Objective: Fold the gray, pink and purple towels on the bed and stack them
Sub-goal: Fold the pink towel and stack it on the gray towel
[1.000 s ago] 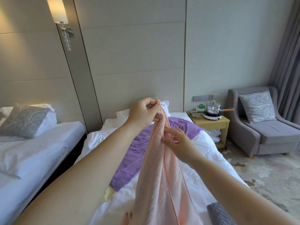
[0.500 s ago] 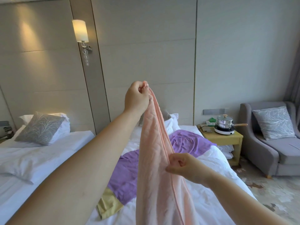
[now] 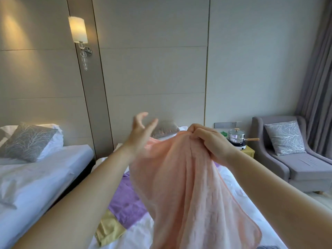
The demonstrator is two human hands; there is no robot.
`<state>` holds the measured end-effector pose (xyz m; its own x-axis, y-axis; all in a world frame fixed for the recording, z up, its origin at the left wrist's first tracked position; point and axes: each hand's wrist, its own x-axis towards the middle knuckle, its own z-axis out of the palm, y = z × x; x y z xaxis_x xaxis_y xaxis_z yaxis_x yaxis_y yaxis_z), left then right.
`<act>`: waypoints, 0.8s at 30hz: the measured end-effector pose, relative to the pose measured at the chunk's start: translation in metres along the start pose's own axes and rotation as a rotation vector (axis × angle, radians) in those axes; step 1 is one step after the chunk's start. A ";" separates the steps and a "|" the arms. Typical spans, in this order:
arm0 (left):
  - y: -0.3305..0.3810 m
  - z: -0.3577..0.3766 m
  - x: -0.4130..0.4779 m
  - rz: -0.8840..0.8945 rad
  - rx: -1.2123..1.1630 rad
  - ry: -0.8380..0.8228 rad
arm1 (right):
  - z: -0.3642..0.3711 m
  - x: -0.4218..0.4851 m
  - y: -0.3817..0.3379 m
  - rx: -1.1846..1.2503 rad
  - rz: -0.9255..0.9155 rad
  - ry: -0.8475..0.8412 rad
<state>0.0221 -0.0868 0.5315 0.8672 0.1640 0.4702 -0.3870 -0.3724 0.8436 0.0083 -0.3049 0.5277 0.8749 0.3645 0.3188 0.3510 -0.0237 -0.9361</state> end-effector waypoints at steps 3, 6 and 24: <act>-0.011 0.028 -0.034 0.021 0.034 -0.540 | 0.009 -0.001 0.002 0.007 0.025 -0.102; -0.020 0.039 -0.045 0.069 0.139 -0.607 | -0.001 -0.010 0.011 -0.081 0.028 -0.090; 0.023 0.019 0.001 0.259 -0.031 0.019 | -0.012 -0.050 0.083 -0.647 0.084 -0.245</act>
<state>0.0199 -0.1121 0.5464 0.7323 0.0840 0.6758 -0.6046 -0.3762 0.7020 -0.0027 -0.3364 0.4358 0.8343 0.5346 0.1352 0.4799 -0.5833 -0.6553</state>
